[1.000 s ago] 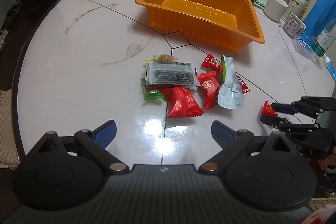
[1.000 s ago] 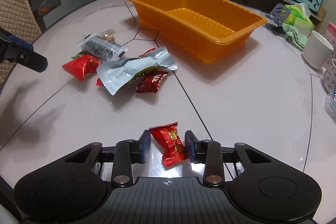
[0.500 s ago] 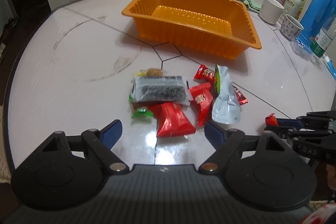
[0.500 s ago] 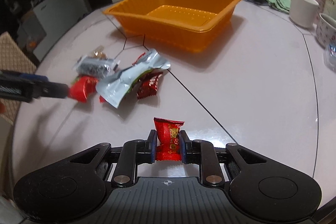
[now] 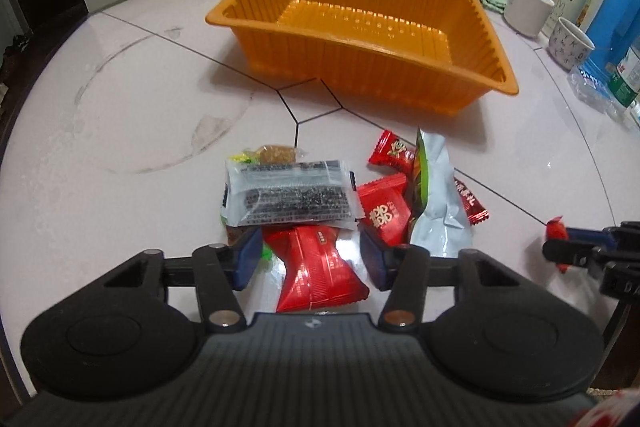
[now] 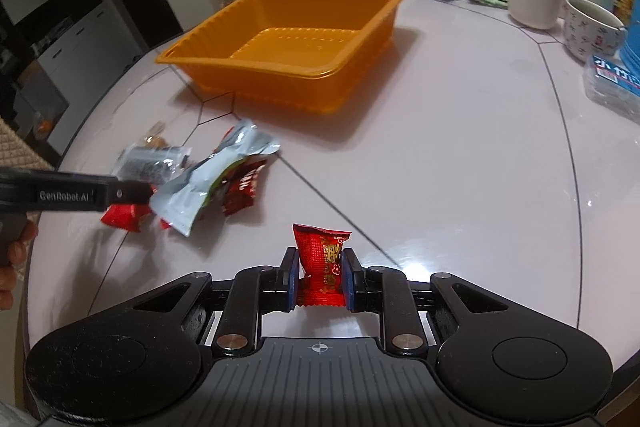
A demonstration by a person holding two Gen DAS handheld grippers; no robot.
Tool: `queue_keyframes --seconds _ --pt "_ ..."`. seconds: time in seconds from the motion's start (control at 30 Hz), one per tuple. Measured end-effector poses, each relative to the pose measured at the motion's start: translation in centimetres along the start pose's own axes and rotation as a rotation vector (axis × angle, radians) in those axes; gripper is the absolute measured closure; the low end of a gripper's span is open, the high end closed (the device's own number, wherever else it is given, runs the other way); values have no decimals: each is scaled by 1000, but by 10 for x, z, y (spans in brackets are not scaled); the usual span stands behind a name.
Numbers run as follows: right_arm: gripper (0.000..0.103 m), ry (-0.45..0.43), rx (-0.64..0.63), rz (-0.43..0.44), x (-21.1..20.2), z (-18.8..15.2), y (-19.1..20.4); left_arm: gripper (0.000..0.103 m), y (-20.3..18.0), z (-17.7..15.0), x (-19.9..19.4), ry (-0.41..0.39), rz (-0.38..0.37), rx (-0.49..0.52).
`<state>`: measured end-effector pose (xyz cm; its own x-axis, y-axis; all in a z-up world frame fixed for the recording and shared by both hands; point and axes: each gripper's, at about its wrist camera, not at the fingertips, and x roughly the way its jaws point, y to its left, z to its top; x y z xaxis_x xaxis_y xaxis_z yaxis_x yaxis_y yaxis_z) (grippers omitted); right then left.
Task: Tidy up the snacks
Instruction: 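Grasp the red snack packet with the left tool while the right tool holds the candy, then carry both snacks over the orange tray and open the left tool to drop the packet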
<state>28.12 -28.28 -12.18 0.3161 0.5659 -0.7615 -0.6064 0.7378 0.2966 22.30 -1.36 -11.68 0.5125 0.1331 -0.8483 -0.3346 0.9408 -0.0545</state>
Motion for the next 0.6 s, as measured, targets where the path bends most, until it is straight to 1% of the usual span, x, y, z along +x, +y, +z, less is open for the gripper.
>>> queue_keyframes --seconds 0.03,0.07,0.1,0.47,0.6 --pt "81 1 4 -1 0 1 -2 59 0 -1 1 5 -1 0" --pt "81 2 7 -2 0 1 -4 65 0 -1 2 13 -4 2" --pt "81 3 11 -2 0 1 -5 70 0 -2 4 20 -7 4" --pt "81 20 17 15 6 3 -7 74 11 -23 -3 47 -33 22" --pt "81 25 10 25 7 4 -5 80 13 -29 -6 51 -40 34"
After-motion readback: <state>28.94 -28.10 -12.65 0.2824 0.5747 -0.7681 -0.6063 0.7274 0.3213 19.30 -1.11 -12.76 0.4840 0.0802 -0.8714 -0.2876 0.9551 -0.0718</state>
